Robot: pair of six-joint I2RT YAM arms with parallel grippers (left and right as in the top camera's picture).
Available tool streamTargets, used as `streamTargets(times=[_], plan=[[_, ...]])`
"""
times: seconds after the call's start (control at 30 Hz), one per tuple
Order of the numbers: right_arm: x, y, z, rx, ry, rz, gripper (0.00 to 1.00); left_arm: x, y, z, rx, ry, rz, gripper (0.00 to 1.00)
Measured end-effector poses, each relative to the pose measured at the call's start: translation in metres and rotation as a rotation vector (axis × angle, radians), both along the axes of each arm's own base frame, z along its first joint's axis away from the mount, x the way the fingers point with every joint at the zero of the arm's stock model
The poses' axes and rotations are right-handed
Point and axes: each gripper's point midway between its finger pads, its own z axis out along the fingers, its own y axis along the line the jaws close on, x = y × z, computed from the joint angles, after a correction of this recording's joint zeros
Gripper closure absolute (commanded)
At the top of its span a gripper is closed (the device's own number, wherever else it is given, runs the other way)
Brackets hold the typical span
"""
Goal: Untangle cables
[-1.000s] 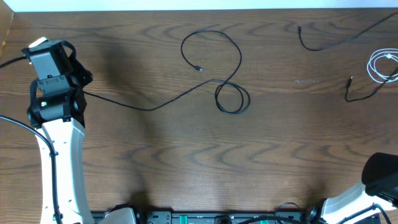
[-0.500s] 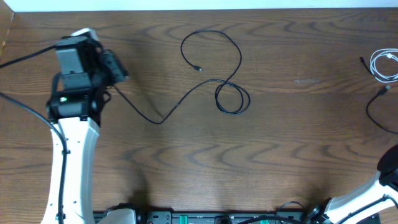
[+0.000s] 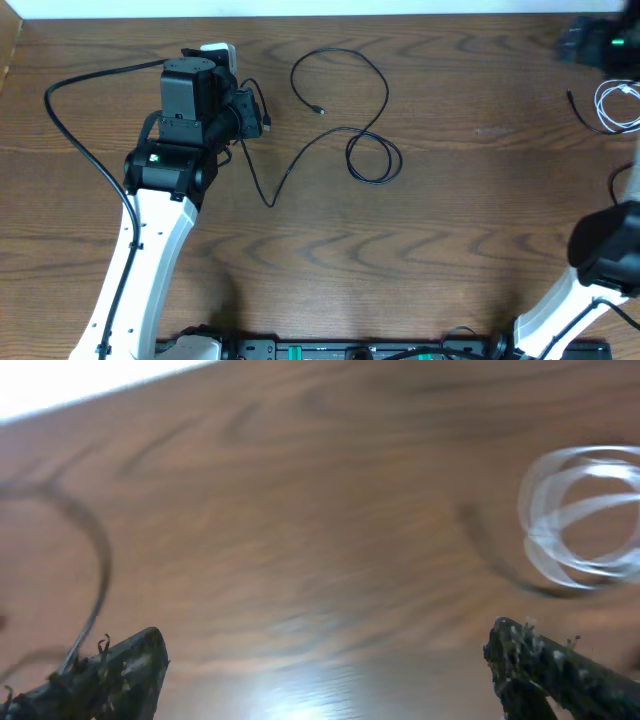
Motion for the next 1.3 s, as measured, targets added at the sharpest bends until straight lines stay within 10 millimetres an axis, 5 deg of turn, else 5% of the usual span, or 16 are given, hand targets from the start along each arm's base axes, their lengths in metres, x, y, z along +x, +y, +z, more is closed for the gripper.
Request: streamTargets(times=[0.23,0.7,0.87,0.97,1.3], plan=[[-0.005,0.108,-0.045,0.011,0.105,0.257,0.11,-0.004,0.001,-0.005,0.003,0.027,0.0,0.93],[-0.043,0.241,-0.15,-0.01,0.19,0.548,0.19,-0.014,-0.026,-0.05,-0.12,0.228,-0.063,0.91],[-0.055,0.272,-0.174,-0.053,0.173,0.615,0.24,-0.013,-0.04,-0.072,-0.183,0.314,-0.096,0.5],[-0.062,0.273,-0.185,-0.07,0.183,0.621,0.27,-0.014,-0.046,-0.079,-0.211,0.345,-0.114,0.12],[-0.079,0.279,-0.214,-0.097,0.197,0.644,0.37,-0.011,-0.045,-0.08,-0.217,0.341,-0.107,0.03]])
